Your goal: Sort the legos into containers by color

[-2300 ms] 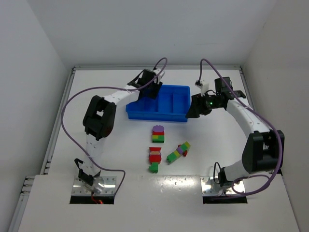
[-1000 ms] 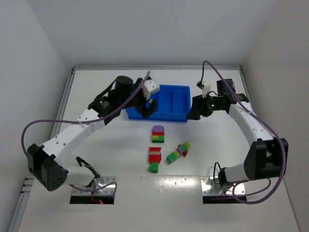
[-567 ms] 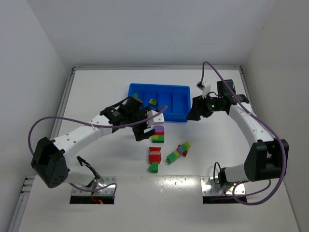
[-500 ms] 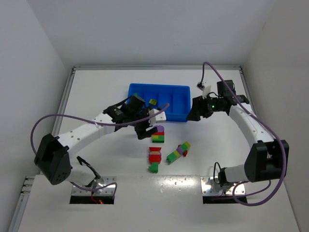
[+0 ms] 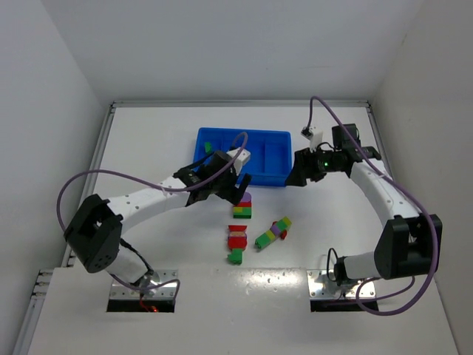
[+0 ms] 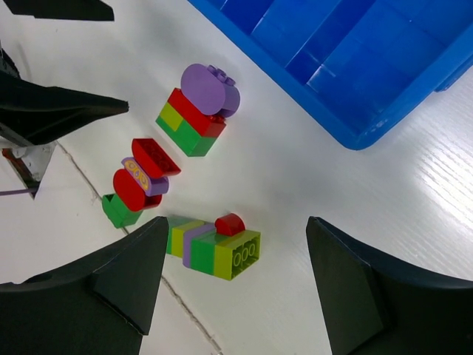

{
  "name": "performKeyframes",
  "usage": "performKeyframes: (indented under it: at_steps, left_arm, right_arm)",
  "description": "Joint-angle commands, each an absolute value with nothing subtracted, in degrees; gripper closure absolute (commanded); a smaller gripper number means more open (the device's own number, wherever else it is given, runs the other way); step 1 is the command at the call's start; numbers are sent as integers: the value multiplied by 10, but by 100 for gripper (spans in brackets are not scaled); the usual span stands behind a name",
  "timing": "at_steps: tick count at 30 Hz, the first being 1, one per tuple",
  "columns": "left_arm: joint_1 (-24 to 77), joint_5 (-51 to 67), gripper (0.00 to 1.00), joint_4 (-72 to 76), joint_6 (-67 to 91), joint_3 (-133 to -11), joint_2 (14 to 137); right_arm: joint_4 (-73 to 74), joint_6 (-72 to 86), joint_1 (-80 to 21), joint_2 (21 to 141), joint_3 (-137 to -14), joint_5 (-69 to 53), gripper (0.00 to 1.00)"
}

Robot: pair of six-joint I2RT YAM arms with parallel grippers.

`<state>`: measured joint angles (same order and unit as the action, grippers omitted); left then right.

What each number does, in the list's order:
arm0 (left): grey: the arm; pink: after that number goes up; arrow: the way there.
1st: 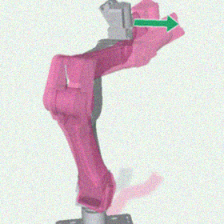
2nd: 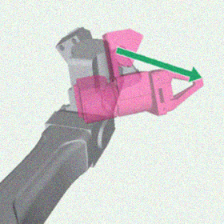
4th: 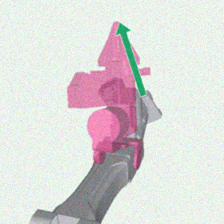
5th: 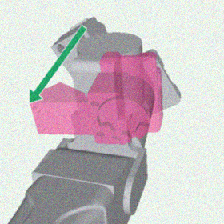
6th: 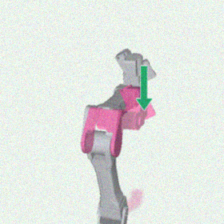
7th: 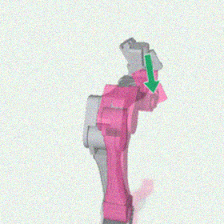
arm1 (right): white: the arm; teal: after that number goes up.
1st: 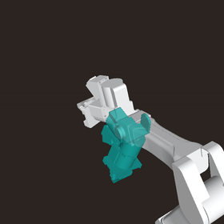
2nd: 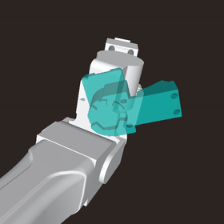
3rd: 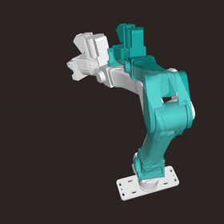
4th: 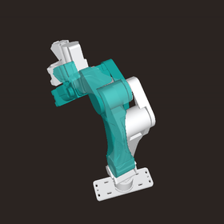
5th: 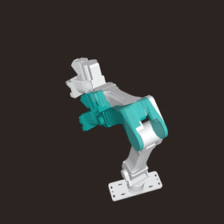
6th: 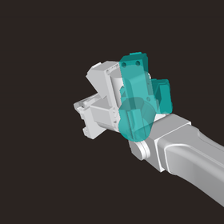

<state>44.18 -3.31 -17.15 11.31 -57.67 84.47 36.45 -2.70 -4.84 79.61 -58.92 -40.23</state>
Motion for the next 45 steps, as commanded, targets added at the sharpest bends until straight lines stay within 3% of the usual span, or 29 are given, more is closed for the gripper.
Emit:
performKeyframes:
  at_steps: [1,15,32,39,44,45]
  left_arm:
    - [457,-105,6,-147,252,-583,859]
    - [506,-113,4,-209,323,-719,1041]
    - [506,-185,7,-226,368,-722,1073]
    - [496,-180,17,-238,381,-740,1102]
    - [482,-175,29,-238,386,-740,1115]
    - [482,-175,37,-238,386,-740,1121]
  right_arm:
    - [352,-22,-46,780,-589,-396,24]
    - [352,-22,-46,785,-589,-381,24]
    - [357,-27,-46,802,-600,-386,24]
    - [357,-27,-46,808,-600,-386,24]
    - [357,-27,-46,818,-600,-386,24]
    - [357,-27,-46,818,-600,-386,24]
